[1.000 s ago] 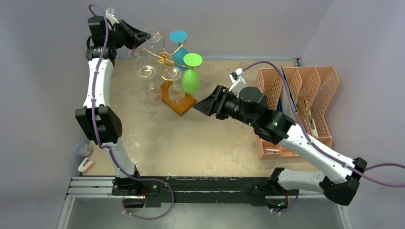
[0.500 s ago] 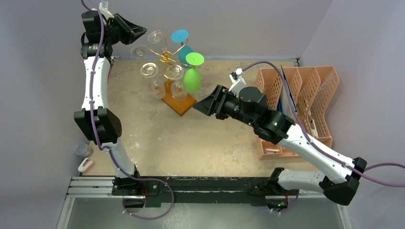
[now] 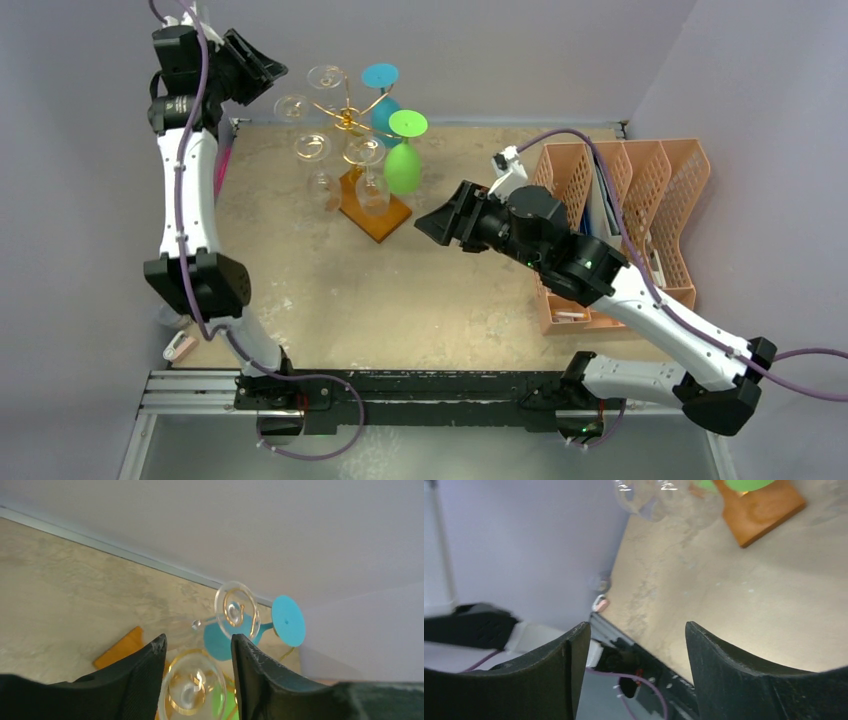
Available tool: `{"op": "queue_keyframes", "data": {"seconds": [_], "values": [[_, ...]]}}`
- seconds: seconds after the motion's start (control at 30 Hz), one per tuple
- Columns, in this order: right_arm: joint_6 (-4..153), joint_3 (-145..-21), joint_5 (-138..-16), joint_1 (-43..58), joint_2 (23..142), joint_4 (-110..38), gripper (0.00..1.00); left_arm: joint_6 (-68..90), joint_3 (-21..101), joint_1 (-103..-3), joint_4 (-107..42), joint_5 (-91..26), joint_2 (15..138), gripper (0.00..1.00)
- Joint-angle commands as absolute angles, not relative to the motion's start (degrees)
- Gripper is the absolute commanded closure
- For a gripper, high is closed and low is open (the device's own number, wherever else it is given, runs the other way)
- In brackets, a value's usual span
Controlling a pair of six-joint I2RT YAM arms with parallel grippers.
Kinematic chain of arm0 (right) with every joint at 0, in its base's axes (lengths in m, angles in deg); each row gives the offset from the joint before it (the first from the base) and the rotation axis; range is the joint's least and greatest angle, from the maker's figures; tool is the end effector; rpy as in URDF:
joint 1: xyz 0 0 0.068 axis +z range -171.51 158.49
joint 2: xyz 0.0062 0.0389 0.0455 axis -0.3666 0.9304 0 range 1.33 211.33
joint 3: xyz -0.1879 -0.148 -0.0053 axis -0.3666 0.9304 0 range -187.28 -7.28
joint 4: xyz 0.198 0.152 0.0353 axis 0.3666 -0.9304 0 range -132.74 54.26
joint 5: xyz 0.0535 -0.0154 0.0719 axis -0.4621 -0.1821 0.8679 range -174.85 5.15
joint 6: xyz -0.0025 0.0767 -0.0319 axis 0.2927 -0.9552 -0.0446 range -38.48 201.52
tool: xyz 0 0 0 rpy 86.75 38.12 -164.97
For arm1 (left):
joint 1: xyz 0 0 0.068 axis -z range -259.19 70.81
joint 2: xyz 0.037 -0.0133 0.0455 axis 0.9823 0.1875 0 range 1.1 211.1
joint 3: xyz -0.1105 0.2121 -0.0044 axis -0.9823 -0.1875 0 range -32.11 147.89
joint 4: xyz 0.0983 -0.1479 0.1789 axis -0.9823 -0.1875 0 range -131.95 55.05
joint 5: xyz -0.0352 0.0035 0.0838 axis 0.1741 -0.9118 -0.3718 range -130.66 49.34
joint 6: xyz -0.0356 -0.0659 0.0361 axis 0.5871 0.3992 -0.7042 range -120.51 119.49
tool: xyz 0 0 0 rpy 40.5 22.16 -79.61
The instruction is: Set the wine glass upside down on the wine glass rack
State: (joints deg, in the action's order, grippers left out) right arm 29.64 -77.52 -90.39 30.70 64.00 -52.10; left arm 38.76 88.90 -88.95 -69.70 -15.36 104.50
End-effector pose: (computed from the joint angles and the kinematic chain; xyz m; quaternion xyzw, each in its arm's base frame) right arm 0.1798 0.2204 0.3851 0.0293 0.7585 0.4900 0.4287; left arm 0.4117 0.0393 0.4235 -0.2074 0.7682 -0.3180 0.5155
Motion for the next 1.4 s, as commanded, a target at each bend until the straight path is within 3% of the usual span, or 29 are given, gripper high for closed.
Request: {"op": "queue_keyframes", "data": {"seconds": [0.0,0.07,0.13,0.43,0.7,0.97,1.37], "values": [[39.01,-79.93,-100.47,30.61,60.38,-58.76,0.26,29.68,81.52,-89.45,-71.42,-24.85,90.02,0.41],[41.72,-79.99,-105.43,30.61,59.19,-61.23,0.23,27.88,77.55,-89.39,-72.62,-28.35,85.62,0.32],[44.16,-79.99,-109.51,30.61,58.02,-63.51,0.2,25.89,75.03,-89.41,-75.43,-30.31,81.48,0.29],[54.59,-81.51,-123.86,30.67,53.36,-70.51,0.01,21.16,53.21,-89.39,-82.37,-34.78,60.06,0.28],[64.03,-82.96,-129.66,30.64,45.6,-69.4,0.01,21.57,42.72,-89.44,-85.9,-38.22,38.74,0.27],[65.15,-86.65,-129.06,30.63,40.88,-72.15,0.01,21.13,44.12,-89.42,-91.03,-43.86,31.26,0.27],[65.96,-89.78,-127.48,30.64,39.72,-71.97,0.01,18.17,55.9,-89.39,-98.43,-43.96,35.13,0.19]]}}
